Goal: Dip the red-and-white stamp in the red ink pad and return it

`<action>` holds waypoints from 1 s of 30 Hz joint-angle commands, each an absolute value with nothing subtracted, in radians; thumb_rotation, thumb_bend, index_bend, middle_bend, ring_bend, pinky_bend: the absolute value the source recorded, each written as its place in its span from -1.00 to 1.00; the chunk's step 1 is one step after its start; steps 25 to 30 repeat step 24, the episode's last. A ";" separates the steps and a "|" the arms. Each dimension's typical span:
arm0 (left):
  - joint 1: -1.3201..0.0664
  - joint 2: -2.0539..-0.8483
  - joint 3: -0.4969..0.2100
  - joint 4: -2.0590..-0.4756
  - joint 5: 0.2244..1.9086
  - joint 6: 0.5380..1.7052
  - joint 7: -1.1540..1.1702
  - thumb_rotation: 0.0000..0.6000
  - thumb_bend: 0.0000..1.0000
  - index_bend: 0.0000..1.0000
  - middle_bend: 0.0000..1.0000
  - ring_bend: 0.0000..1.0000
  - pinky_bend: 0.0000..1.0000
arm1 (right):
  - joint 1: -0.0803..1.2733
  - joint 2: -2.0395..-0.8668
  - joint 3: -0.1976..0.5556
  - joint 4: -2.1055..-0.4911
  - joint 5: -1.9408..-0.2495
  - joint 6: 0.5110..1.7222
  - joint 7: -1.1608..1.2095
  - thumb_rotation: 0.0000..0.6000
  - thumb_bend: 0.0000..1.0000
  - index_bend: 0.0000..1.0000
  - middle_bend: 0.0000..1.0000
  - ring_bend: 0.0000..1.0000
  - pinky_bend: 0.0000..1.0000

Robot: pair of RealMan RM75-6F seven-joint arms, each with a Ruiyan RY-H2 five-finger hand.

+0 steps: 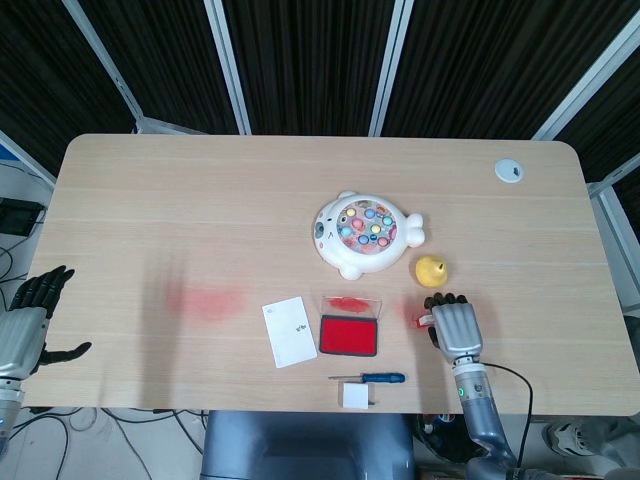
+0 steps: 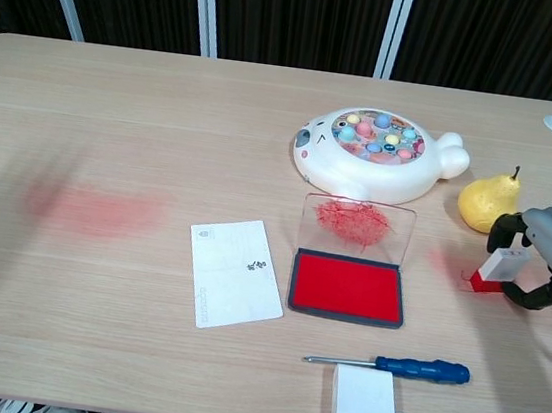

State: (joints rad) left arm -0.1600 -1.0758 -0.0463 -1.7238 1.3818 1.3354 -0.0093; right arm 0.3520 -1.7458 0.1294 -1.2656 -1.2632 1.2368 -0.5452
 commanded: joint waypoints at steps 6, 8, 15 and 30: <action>-0.159 -1.075 -0.048 -1.724 1.382 1.338 -0.011 1.00 -0.98 -1.00 -1.00 -1.00 -1.00 | 0.343 -1.697 0.122 -1.333 -1.255 1.250 -0.600 1.00 -0.48 -0.56 -0.57 -0.58 -0.40; -0.159 -1.074 -0.048 -1.724 1.383 1.339 -0.011 1.00 -0.99 -1.00 -1.00 -1.00 -1.00 | 0.339 -1.670 0.118 -1.365 -1.267 1.265 -0.614 1.00 -0.53 -0.63 -0.63 -0.63 -0.42; -0.156 -1.074 -0.048 -1.719 1.388 1.348 -0.008 1.00 -0.98 -1.00 -1.00 -1.00 -1.00 | 0.285 -1.456 0.078 -1.558 -1.354 1.362 -0.625 1.00 -0.65 -0.85 -0.85 -0.83 -0.50; -0.154 -1.079 -0.048 -1.705 1.386 1.363 0.061 1.00 -0.99 -1.00 -1.00 -1.00 -1.00 | 0.159 -1.216 -0.004 -1.690 -1.500 1.537 -0.430 1.00 -0.82 -1.00 -1.00 -1.00 -0.63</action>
